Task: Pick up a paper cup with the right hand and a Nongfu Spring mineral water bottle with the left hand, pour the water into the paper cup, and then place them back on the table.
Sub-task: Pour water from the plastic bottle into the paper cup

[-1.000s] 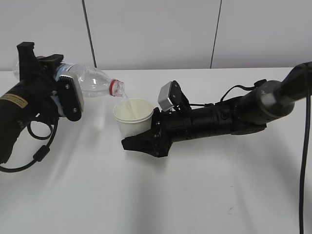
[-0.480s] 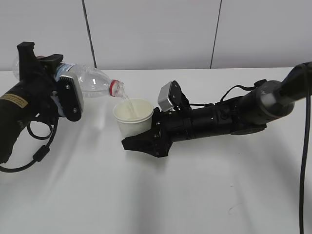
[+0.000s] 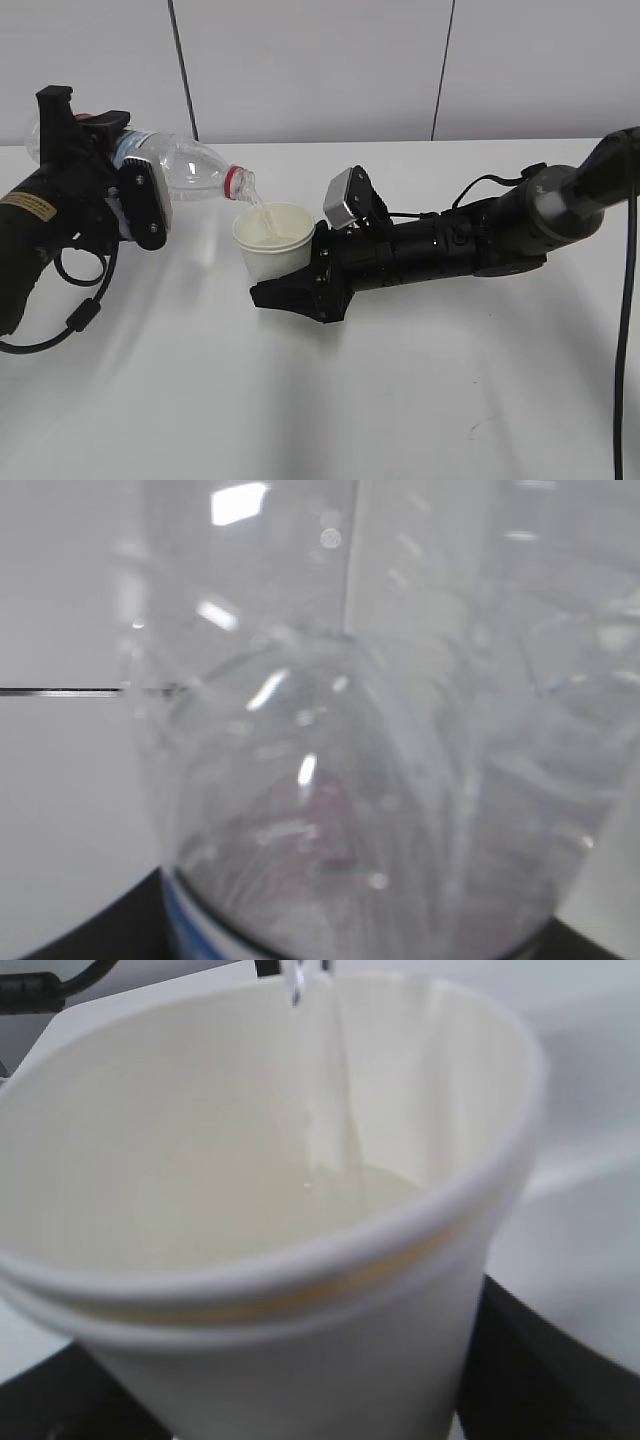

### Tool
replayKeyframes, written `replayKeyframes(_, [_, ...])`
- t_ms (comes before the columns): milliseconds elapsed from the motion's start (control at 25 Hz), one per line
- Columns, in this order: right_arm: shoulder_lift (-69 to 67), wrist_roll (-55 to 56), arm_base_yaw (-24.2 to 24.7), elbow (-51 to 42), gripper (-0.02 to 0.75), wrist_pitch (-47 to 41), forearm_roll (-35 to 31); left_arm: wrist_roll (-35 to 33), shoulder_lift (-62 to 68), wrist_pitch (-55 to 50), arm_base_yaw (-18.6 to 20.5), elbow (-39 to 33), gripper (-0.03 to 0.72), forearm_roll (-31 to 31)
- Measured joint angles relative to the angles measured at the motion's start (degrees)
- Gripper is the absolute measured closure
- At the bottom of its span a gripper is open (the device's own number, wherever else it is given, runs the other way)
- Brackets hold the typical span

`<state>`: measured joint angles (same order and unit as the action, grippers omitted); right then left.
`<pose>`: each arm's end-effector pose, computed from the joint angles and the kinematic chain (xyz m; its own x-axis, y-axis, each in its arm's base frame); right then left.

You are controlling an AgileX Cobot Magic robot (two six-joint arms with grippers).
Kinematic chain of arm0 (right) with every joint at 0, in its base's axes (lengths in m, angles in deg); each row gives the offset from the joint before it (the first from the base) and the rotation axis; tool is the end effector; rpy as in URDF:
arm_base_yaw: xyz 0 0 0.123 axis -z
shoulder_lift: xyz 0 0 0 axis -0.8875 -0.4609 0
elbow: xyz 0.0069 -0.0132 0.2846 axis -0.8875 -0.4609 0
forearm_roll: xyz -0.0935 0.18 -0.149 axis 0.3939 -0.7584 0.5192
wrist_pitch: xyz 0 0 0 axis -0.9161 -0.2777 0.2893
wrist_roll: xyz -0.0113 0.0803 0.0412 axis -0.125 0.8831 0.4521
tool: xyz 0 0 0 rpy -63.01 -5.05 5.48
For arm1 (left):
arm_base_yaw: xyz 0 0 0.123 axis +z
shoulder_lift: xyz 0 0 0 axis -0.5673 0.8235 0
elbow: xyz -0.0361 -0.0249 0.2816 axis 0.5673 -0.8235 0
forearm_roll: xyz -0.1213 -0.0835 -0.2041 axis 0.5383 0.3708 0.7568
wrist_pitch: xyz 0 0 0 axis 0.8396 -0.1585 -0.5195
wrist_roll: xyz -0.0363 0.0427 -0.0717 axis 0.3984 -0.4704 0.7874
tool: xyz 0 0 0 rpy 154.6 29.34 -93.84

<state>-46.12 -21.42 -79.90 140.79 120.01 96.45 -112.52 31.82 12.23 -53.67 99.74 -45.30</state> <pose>0.3808 0.1983 0.0920 -0.1830 -0.2674 -0.9460 -0.9640 0.2377 0.1193 0.3203 -0.1000 0.1715 0.2178 0.9759 -0.0157 0.0094 0.0140 0.9999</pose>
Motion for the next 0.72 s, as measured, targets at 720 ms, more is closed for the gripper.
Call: replayKeyframes(720, [0.00,0.00,0.00,0.00,0.210,-0.22,0.00,-0.17,0.00,0.47,0.00,0.00,0.359,0.16])
